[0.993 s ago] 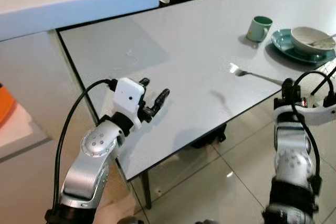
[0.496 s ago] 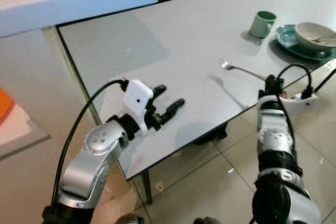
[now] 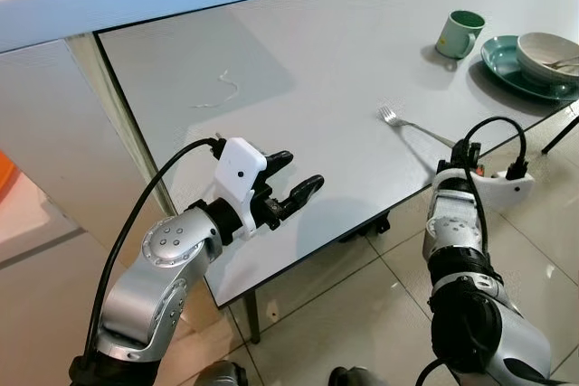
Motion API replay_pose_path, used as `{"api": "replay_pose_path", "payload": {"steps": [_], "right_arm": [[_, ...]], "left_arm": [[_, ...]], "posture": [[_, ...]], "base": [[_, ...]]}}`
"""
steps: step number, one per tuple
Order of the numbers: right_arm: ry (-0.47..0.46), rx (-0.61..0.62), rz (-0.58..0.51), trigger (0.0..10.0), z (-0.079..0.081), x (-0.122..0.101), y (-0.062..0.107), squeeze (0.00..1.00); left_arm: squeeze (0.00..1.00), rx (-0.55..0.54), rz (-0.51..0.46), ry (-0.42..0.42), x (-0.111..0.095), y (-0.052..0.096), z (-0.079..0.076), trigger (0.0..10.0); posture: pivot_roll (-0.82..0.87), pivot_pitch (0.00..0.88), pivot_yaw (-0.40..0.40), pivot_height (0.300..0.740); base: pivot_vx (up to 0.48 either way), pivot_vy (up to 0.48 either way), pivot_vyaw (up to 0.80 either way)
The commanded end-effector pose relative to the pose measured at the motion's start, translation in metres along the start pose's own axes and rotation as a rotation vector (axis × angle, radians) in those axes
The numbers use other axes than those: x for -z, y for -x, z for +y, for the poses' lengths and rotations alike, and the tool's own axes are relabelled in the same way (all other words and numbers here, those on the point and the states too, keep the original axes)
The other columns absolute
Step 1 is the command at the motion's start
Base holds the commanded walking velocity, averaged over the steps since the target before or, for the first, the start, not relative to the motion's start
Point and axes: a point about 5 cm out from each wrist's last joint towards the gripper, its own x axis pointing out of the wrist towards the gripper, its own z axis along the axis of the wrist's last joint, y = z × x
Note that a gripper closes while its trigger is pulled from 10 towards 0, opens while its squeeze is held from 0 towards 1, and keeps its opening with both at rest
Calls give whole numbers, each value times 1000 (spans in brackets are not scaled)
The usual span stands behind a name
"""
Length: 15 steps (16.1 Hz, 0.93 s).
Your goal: Setting the table
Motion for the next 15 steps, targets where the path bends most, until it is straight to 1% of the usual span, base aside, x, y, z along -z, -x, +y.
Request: {"api": "replay_pose_path", "payload": {"steps": [1,5,7,8,10,11,12,13,15], "right_arm": [[16,-7,-1,10000,3,2,-1,0],[28,3,-8,10000,2,3,-2,0],[38,1,11,10000,3,5,-3,0],[38,4,27,10000,4,8,-3,0],[25,13,32,10000,2,9,-3,0],[24,14,31,10000,2,9,-2,0],[17,14,30,10000,2,9,-2,400],[9,17,29,10000,2,10,-2,1000],[13,16,30,10000,2,10,-2,1000]], "left_arm": [[0,8,-17,-8,-7,-1,-2,10000],[0,8,-20,-13,-9,-2,0,10000],[0,17,-27,-32,-11,-3,-2,10000],[0,26,-32,-54,-13,-3,-3,10000],[0,44,-28,-82,-13,-3,-5,10000],[0,43,-26,-80,-13,-2,-5,10000],[0,41,-27,-77,-13,-2,-5,10000],[0,41,-28,-75,-13,-2,-5,10000],[0,44,-28,-73,-12,-3,-6,10000]], "posture": [[114,137,-28,740],[115,139,-27,740],[120,135,-29,740],[120,135,-29,740],[120,135,-29,740],[122,134,-30,740],[122,134,-30,740],[122,134,-30,740],[122,134,-30,740]], "base": [[0,0,0],[0,0,0],[0,0,0],[0,0,0],[0,0,0],[0,0,0],[0,0,0],[0,0,0],[0,0,0]]}}
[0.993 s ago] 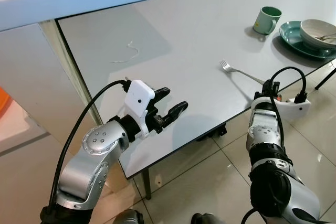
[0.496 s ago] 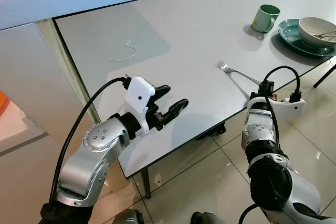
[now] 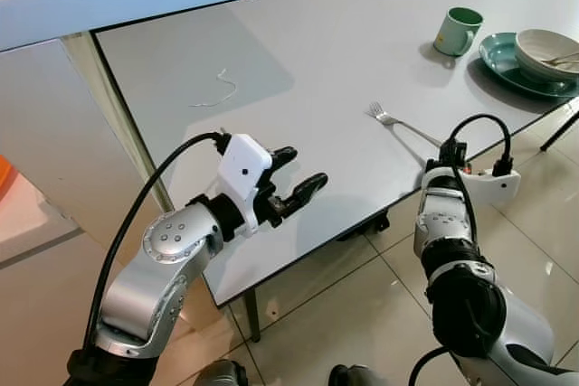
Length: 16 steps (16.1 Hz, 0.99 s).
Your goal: Setting the table
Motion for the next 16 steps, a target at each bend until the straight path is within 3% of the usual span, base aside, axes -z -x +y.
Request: {"api": "replay_pose_path", "payload": {"steps": [1,6,10,13,16], "right_arm": [[2,-3,-3,10000,2,-1,-1,1000],[50,-5,-10,10000,1,-2,-1,1000],[171,-18,6,10000,5,1,-1,1000],[213,-20,13,10000,6,2,-1,1000],[329,-8,57,10000,7,6,-1,1000]], "left_arm": [[0,23,-20,-18,-5,-1,-4,10000],[0,25,-20,-22,-6,-1,-3,10000],[0,30,-20,-25,-6,-2,-2,10000],[0,36,-20,-26,-6,-3,-2,10000],[0,39,-22,-28,-6,-3,-2,10000]], "posture": [[122,134,-30,740],[121,131,-27,740],[121,128,-25,740],[121,127,-24,740],[121,126,-23,740]], "base": [[0,0,0],[0,0,0],[0,0,0],[0,0,0],[0,0,0]]}}
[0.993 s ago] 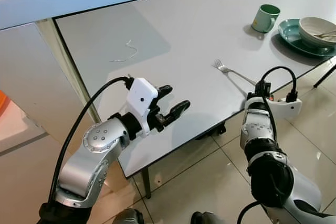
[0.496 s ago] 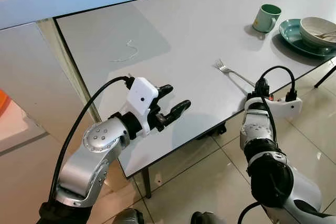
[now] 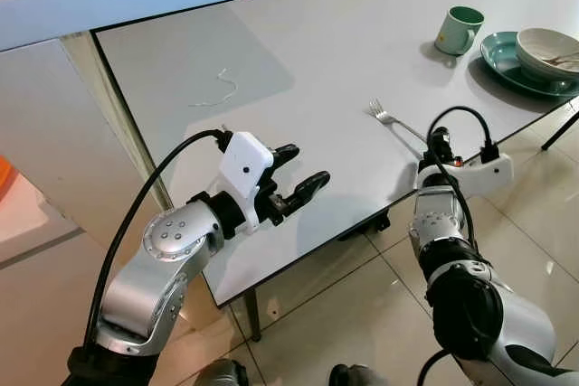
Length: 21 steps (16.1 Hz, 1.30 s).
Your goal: Setting the table
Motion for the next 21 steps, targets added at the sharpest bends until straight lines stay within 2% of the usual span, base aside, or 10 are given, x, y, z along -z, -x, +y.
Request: {"api": "replay_pose_path", "payload": {"steps": [1,3,4,5,6,8,11,16,19,21], "right_arm": [[50,12,21,10000,2,0,-2,1000],[135,34,40,10000,1,1,-2,1000],[229,25,47,10000,2,-1,-3,573],[267,12,55,10000,4,0,-3,204],[345,-5,77,10000,6,2,-4,0],[489,-34,123,10000,9,7,-3,0],[623,-18,183,10000,5,13,-2,0],[671,54,235,10000,-4,15,-1,0],[839,12,255,10000,-7,14,0,0],[876,-9,244,10000,-6,13,-1,0]], "left_arm": [[0,27,-10,-16,-3,-2,-2,10000],[0,29,-11,-18,-3,-2,-2,10000],[0,31,-12,-19,-4,-2,-2,10000],[0,31,-12,-19,-4,-2,-2,10000],[0,31,-12,-20,-4,-2,-2,10000],[0,34,-13,-20,-4,-2,-2,10000],[0,41,-14,-22,-4,-3,-2,10000],[0,49,-16,-25,-4,-3,-3,10000],[0,53,-21,-31,-5,-4,-2,10000],[0,53,-22,-31,-5,-5,-2,10000]], "posture": [[121,126,-23,740],[121,124,-23,740],[121,124,-23,740],[121,124,-23,740],[120,121,-24,740],[119,118,-23,740],[117,111,-21,740],[117,105,-18,740],[116,103,-13,740],[116,103,-13,740]], "base": [[0,0,0],[0,0,0],[0,0,0],[0,0,0],[0,0,0],[0,0,0],[0,0,0],[0,0,0],[0,0,0],[0,0,0]]}}
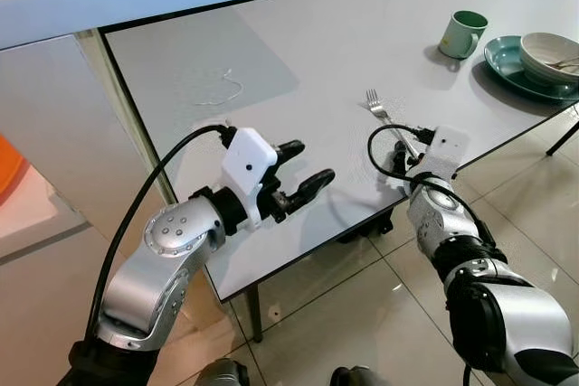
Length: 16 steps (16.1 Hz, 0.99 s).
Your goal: Setting the table
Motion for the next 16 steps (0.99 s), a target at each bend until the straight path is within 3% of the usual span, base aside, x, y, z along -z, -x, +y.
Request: {"api": "replay_pose_path", "payload": {"steps": [1,3,6,7,9,10,11,13,14,15,16], "right_arm": [[35,11,-1,10000,-6,1,0,0],[74,11,-61,10000,-8,-7,1,0],[-30,-143,-437,10000,-2,-52,20,0],[-14,-176,-476,10000,-3,-55,27,0],[85,-241,-429,10000,-8,-47,36,0],[148,-338,-417,10000,-4,-43,47,0],[162,-386,-403,10000,-3,-40,54,0],[179,-550,-405,10000,-2,-34,98,0],[207,-573,-438,10000,-5,-30,117,0],[212,-566,-458,10000,-7,-29,125,0],[185,-566,-458,10000,-12,-22,140,0]], "left_arm": [[0,22,-3,-3,0,-2,-2,10000],[0,19,-6,-4,-1,-2,-2,10000],[0,-88,-38,-29,-2,2,3,10000],[0,-122,-41,-24,-2,3,5,10000],[0,-189,-46,-30,0,4,8,10000],[0,-239,-34,-41,1,7,11,10000],[0,-267,-32,-35,2,10,12,10000],[0,-354,-32,-37,5,27,13,10000],[0,-381,-34,-32,6,34,12,10000],[0,-396,-49,-38,4,39,11,10000],[0,-420,-74,-35,0,48,6,10000]], "posture": [[114,104,-13,740],[114,104,-15,740],[98,92,-18,740],[91,89,-15,740],[81,84,-9,740],[76,75,-11,740],[72,70,-17,740],[63,59,-20,740],[58,57,-16,740],[54,55,-12,740],[46,50,-9,740]], "base": [[0,0,0],[0,0,0],[0,0,0],[0,0,0],[0,0,0],[0,0,0],[0,0,0],[0,0,0],[0,0,0],[0,289,0],[0,480,0]]}}
